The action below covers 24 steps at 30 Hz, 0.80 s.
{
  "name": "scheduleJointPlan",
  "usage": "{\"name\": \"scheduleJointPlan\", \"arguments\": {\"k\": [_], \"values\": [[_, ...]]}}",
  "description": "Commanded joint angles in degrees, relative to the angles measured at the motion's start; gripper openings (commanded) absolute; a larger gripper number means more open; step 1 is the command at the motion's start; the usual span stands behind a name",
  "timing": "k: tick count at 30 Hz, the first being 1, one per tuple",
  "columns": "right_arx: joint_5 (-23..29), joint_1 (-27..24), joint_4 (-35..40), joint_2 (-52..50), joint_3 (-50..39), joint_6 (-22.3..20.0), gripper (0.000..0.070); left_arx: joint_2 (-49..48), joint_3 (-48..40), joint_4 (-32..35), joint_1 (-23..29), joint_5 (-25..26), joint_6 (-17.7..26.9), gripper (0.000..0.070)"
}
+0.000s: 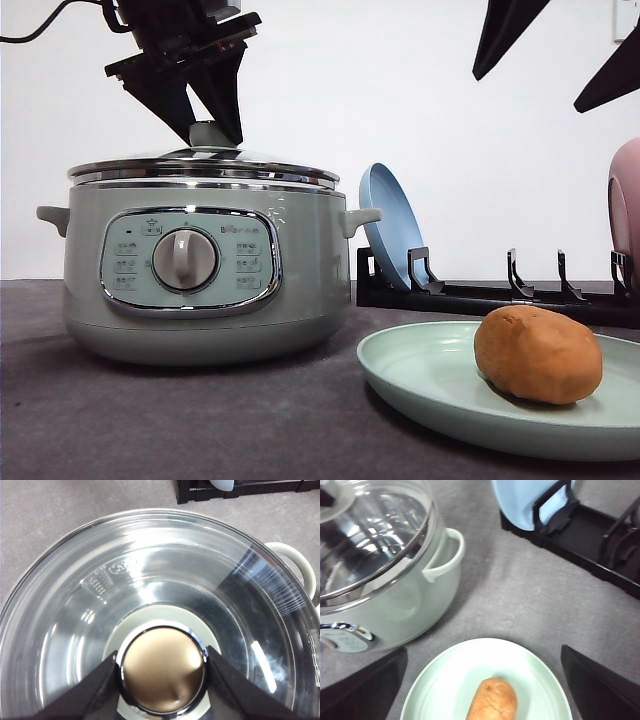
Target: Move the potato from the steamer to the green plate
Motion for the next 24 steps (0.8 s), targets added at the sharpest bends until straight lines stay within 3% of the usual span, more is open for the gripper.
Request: {"name": "scheduleJointPlan", "arguments": {"k": [1,24], "values": [[0.2,0.3,0.3,0.2,0.7,-0.6,0.0621,1.0,1.7,1.3,-0.6,0.2,0.2,0.0001],[0.2,0.3,0.3,0.2,0.7,-1.1,0.0621,1.1,1.6,0.4,-1.8,-1.9,0.7,0.0002]]}}
